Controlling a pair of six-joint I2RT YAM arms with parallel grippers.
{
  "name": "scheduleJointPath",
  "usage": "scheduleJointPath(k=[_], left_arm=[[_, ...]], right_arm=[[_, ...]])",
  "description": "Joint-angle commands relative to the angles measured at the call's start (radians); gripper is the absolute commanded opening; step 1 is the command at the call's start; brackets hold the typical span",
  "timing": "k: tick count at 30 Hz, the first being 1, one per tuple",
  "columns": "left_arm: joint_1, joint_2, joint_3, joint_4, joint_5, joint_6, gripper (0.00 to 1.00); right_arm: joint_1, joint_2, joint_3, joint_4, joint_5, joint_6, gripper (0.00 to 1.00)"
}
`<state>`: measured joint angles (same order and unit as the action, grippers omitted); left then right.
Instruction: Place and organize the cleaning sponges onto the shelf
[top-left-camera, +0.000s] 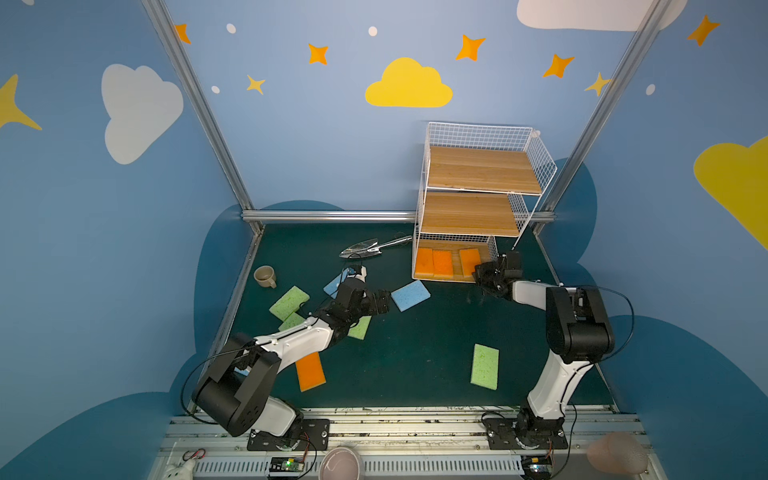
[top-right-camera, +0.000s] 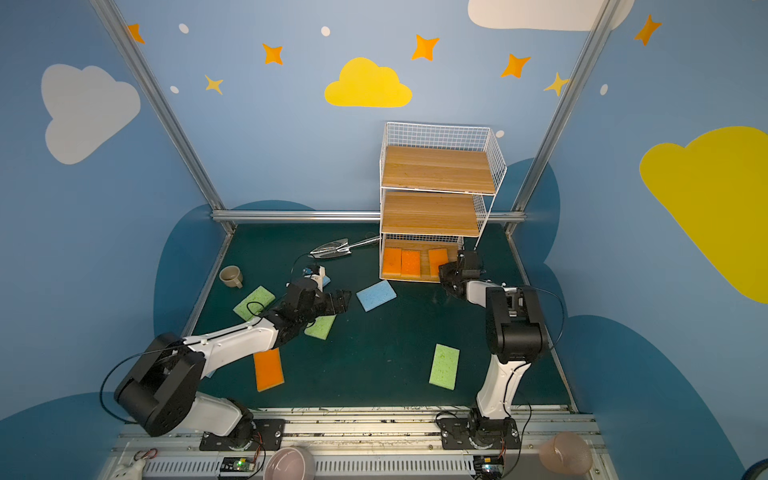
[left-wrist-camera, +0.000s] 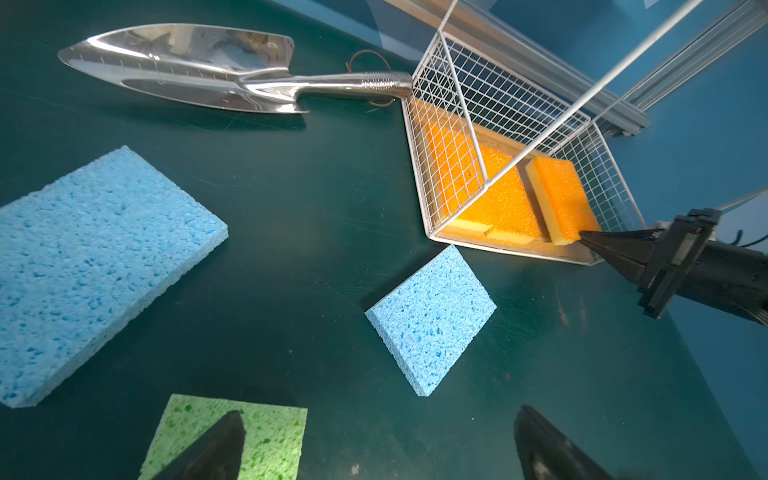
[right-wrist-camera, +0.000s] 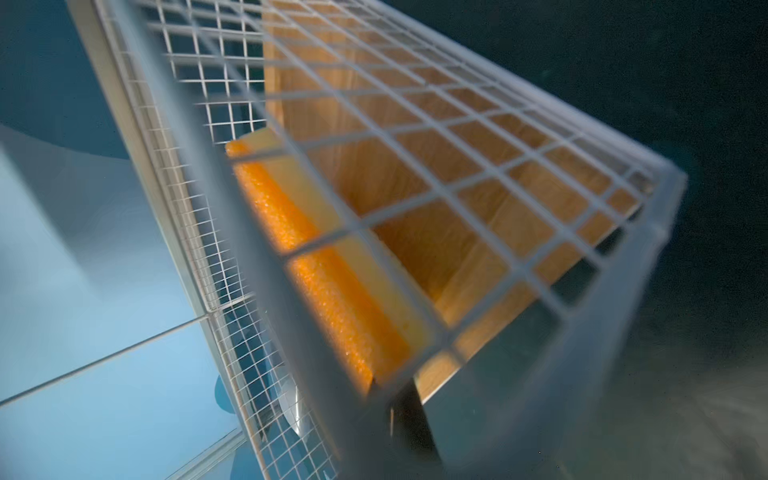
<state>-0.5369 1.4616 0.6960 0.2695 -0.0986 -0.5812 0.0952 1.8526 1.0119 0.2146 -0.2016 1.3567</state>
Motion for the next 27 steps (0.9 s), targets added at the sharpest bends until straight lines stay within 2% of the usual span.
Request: scheduleJointPath(k=[1,11,17,20,27], left_arm=[[0.005,-0.022,-0.015,-0.007,-0.005,-0.004,1.00],[0.005,-0.040,-0.028,-0.010,-0.008,-0.006,1.00],[0.018,-0.012,0.003,0.061,0.097,0.073,0.97],[0.021,0.037,0.059,0.115,0.163,0.136,0.96],[0.041,0.247,0.299,0.186,0.299,0.242,0.89]], right_arm=[[0.019,-0.048,-0.032,0.012,-0.032,-0.018,0.00],[0.023,-0.127,-0.134,0.033,0.004,0.010,0.00],[0.023,-0.194,-0.217,0.055,0.032,0.034,0.00],[0.024,-0.219,-0.246,0.070,0.034,0.044,0.00],[0.026,-0.252,-0.257,0.059,0.032,0.044,0.00]])
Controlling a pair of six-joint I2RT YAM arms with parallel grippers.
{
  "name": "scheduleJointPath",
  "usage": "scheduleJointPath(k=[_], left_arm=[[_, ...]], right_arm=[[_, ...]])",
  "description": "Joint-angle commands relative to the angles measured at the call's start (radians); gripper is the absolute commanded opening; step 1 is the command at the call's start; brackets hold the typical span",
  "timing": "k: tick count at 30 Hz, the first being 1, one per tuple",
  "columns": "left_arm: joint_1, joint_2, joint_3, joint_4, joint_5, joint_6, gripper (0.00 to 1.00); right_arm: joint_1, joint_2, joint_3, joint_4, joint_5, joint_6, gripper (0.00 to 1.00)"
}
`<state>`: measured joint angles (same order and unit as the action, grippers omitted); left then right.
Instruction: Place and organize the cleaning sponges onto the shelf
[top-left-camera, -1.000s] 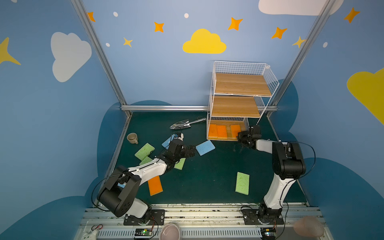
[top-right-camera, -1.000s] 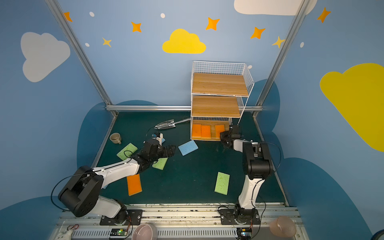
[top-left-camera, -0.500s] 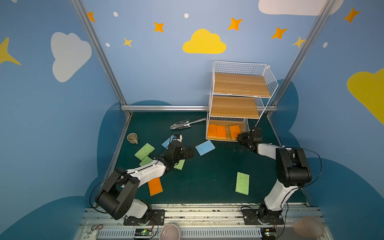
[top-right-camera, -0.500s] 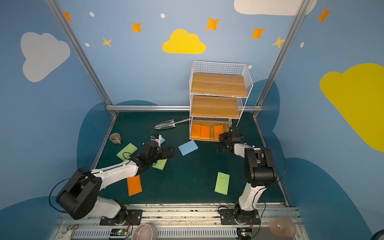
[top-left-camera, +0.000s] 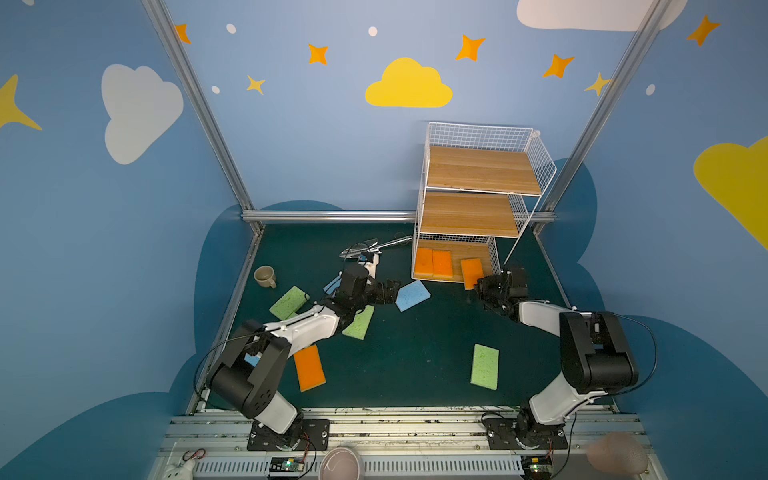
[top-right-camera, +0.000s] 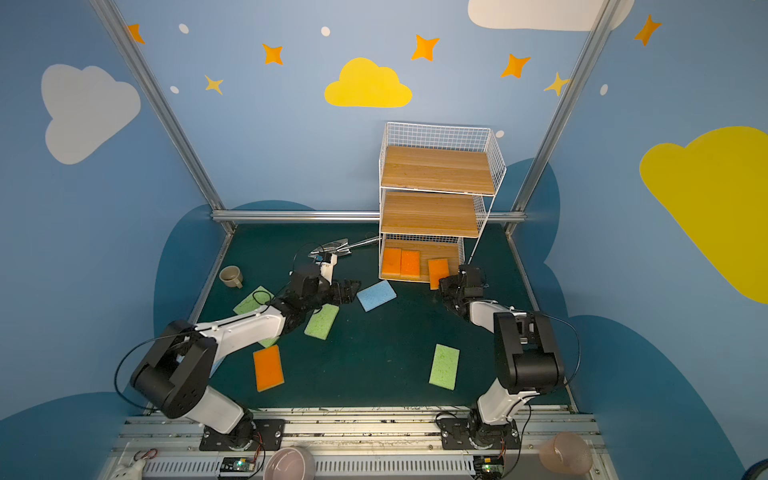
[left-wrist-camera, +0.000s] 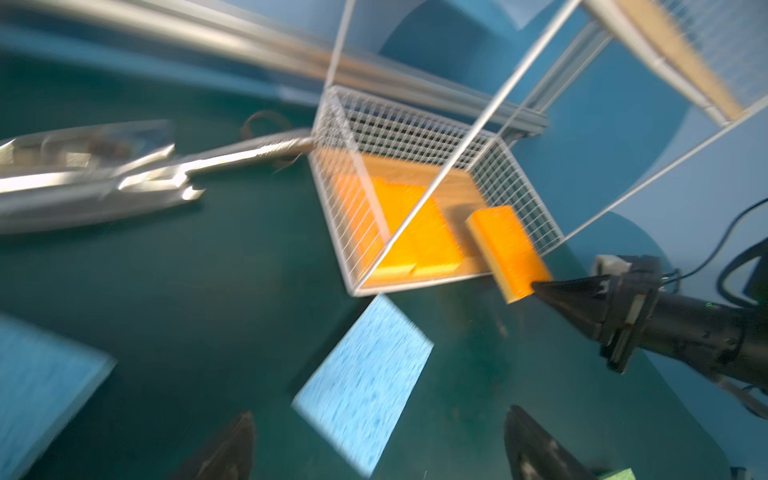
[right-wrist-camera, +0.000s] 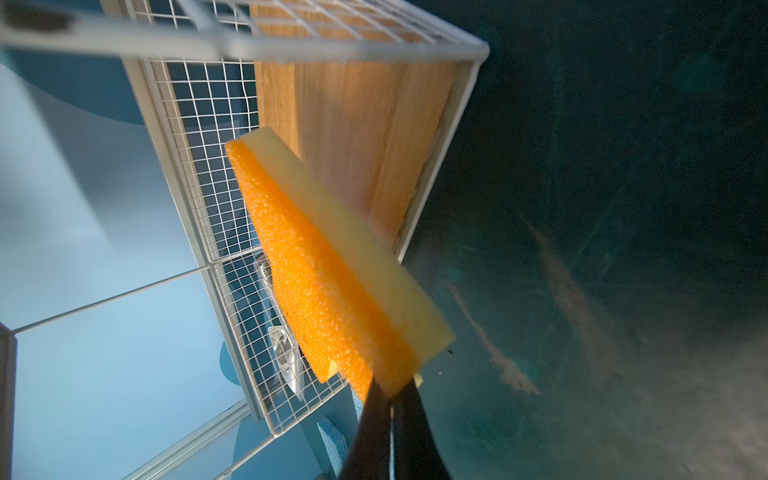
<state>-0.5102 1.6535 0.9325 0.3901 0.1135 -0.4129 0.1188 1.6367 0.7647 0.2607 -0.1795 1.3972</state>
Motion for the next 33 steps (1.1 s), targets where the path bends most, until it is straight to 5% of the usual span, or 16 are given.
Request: scheduleJointPath(k=[1,11,16,24,33], left_arm=[[0.021,0.088,0.094,0.083,0.108,0.080,0.88],[0.070,0.315,0.376,0.109,0.290,0.140,0.78],[0.075,0.404,0.474,0.134,0.339,0.121,0.65],[0.069,0.482,0.532,0.223,0.403,0.041,0.34],[0.040,0.428,0.452,0.281,0.389,0.036,0.17]], right_arm=[[0.001,-0.042,-0.011,0.010,0.008,0.001,0.00],[-0.016,-0.064,-0.003,0.001,-0.040,-0.037,0.00],[-0.018,-0.061,0.000,0.007,-0.061,-0.046,0.00],[-0.026,-0.061,-0.004,0.000,-0.079,-0.058,0.00],[-0.038,-0.083,-0.022,-0.011,-0.083,-0.069,0.00]])
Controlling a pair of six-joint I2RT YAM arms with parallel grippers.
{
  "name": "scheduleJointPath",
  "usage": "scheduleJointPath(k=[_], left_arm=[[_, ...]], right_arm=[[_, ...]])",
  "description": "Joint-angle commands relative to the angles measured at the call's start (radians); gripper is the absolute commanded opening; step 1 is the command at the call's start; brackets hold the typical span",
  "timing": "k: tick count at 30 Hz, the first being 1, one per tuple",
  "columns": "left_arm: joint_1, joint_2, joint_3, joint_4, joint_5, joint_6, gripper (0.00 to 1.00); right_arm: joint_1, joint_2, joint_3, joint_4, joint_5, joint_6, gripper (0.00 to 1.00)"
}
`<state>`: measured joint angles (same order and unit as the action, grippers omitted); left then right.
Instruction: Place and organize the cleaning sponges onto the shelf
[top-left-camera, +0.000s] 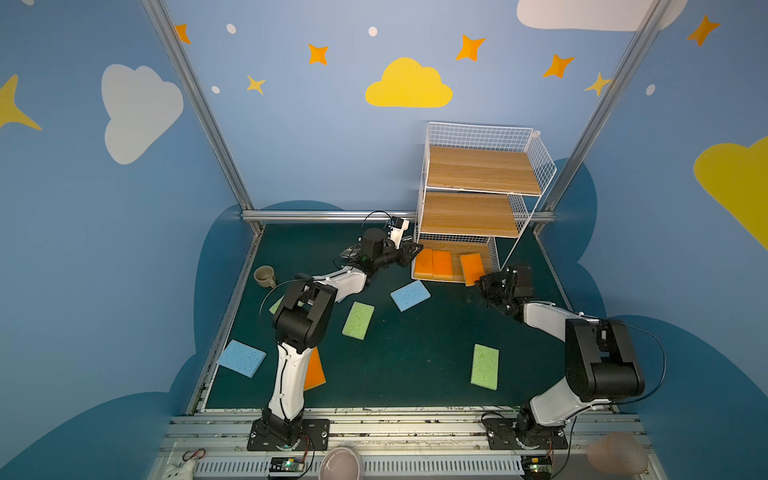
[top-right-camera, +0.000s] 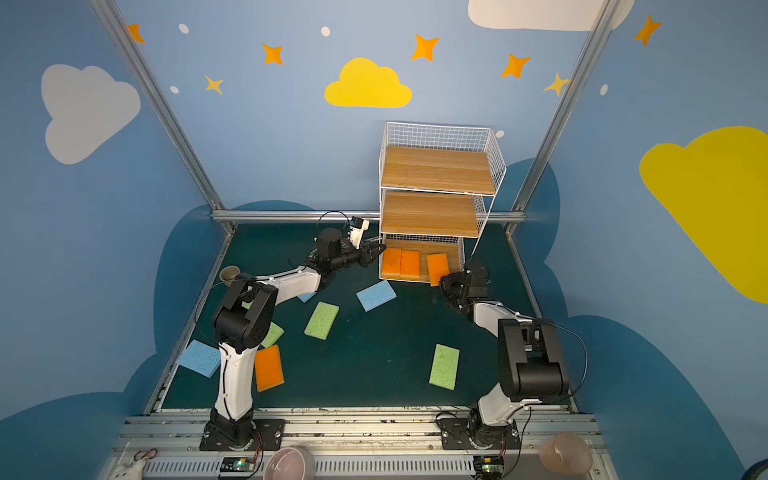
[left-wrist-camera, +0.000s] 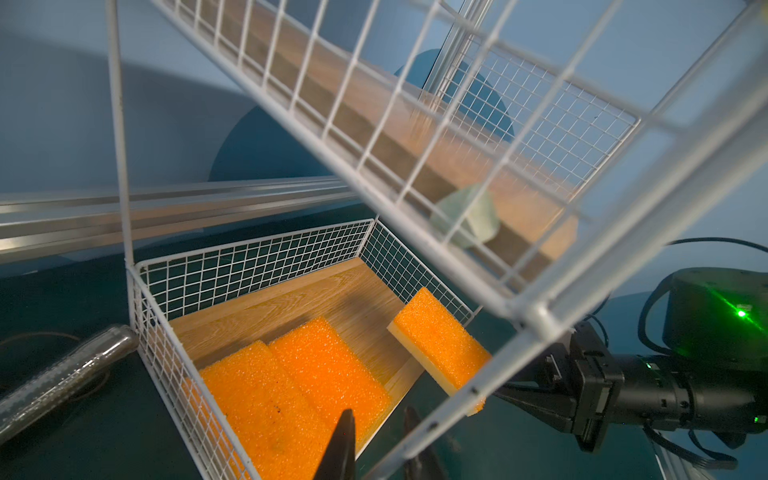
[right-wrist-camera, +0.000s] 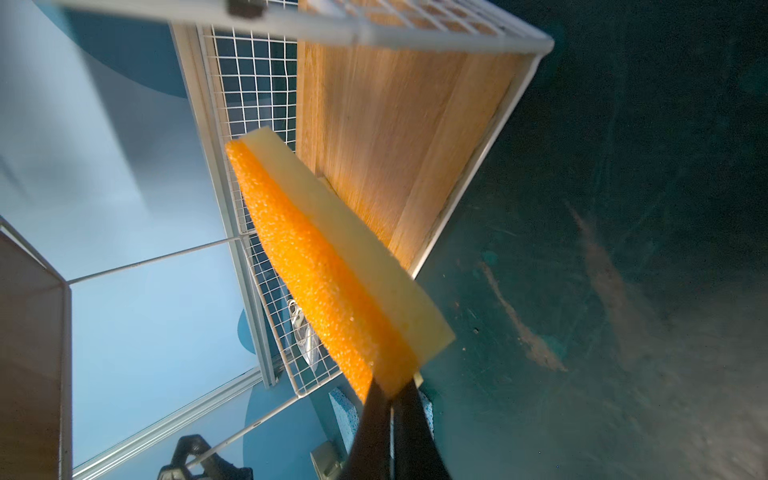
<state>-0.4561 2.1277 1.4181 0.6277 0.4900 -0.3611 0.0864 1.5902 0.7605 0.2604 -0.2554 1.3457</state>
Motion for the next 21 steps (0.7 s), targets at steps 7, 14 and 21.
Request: scheduleJointPath(k=[7,14,21], left_arm=[[-0.070,-0.100,-0.135,0.099,-0.026,-0.021,0.13],[-0.099,-0.116,-0.179,0.124,-0.052,-0.033,0.21],[-0.072,-0.196,-0.254,0.103,-0.078,-0.042,0.78]], right_arm=[[-0.015,-0.020,-0.029,0.001,-0.010,-0.009,0.00],[-0.019,0.016,0.014,-0.029,-0.017,-0.036,0.00],[-0.020,0.081,0.121,-0.119,-0.039,-0.108,0.00]])
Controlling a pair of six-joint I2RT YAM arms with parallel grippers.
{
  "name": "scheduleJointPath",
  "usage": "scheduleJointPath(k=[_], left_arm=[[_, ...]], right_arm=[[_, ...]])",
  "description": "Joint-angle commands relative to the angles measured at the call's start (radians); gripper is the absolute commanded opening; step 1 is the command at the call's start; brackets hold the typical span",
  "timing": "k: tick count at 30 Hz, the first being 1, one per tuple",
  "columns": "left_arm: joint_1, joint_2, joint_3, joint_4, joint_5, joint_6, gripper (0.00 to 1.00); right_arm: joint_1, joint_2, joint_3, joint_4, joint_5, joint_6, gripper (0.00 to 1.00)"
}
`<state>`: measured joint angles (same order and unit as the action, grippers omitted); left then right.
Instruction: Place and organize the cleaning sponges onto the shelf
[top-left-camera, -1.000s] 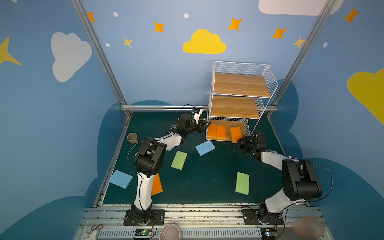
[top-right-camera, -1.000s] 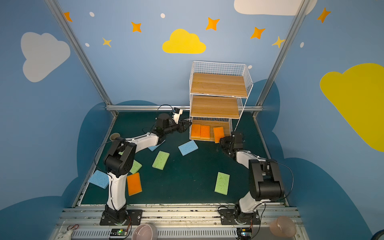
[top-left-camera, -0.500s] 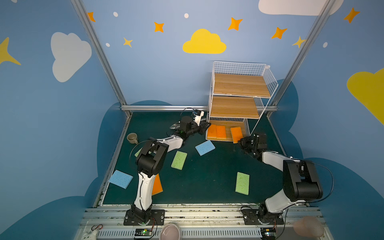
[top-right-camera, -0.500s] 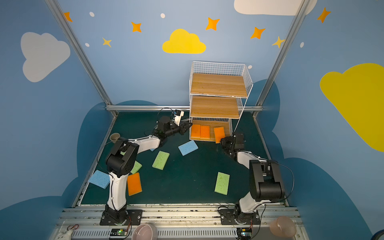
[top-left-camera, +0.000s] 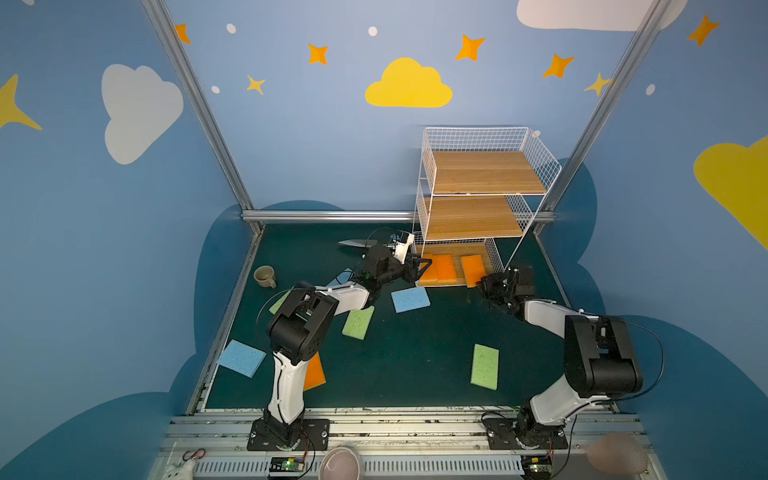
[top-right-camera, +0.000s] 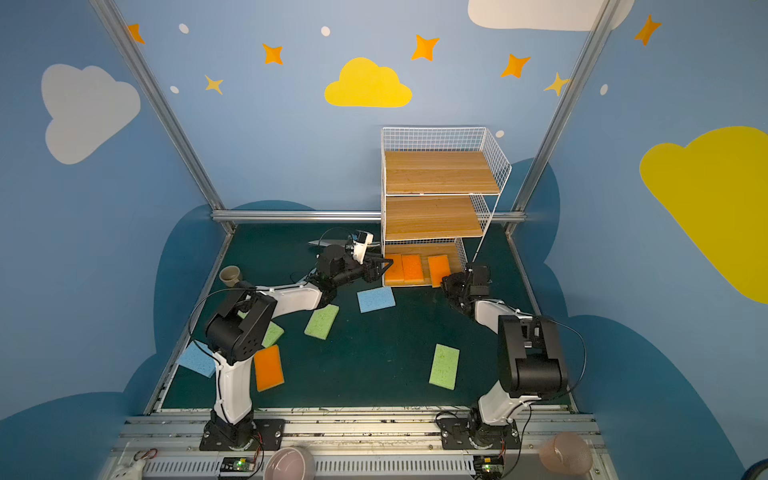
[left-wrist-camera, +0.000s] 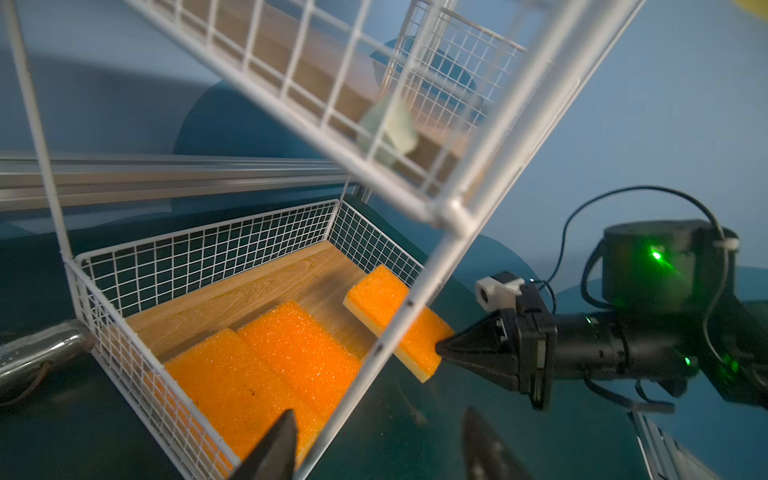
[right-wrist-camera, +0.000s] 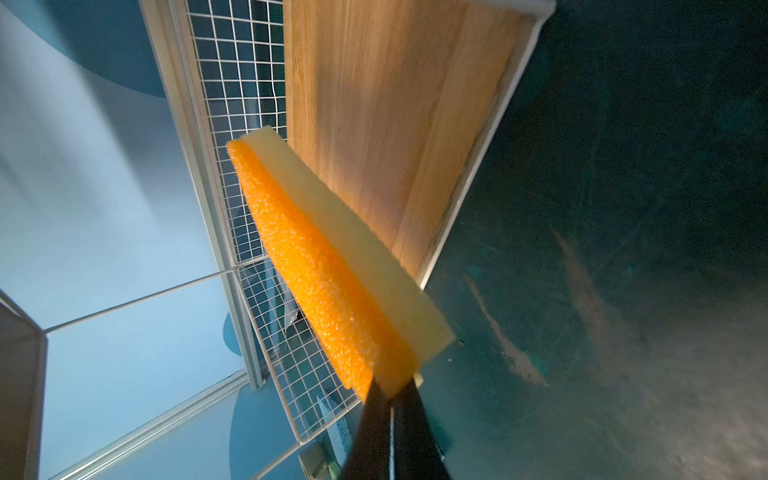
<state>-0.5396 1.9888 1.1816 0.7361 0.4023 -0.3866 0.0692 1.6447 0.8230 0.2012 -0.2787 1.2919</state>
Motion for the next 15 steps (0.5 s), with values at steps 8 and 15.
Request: scheduleJointPath(k=[8,15], left_arm=[[0.013,-0.153,-0.145,0.029,-0.036,-0.047,0.94],[0.012,-0.210,-0.229,0.035,-0.060,-0.054,0.95]], right_arm=[[0.004,0.092,0.103,-0.050,-0.009,-0.048,0.00],[0.017,0.151,0.142,-0.041,-0.005,-0.042,0.00]])
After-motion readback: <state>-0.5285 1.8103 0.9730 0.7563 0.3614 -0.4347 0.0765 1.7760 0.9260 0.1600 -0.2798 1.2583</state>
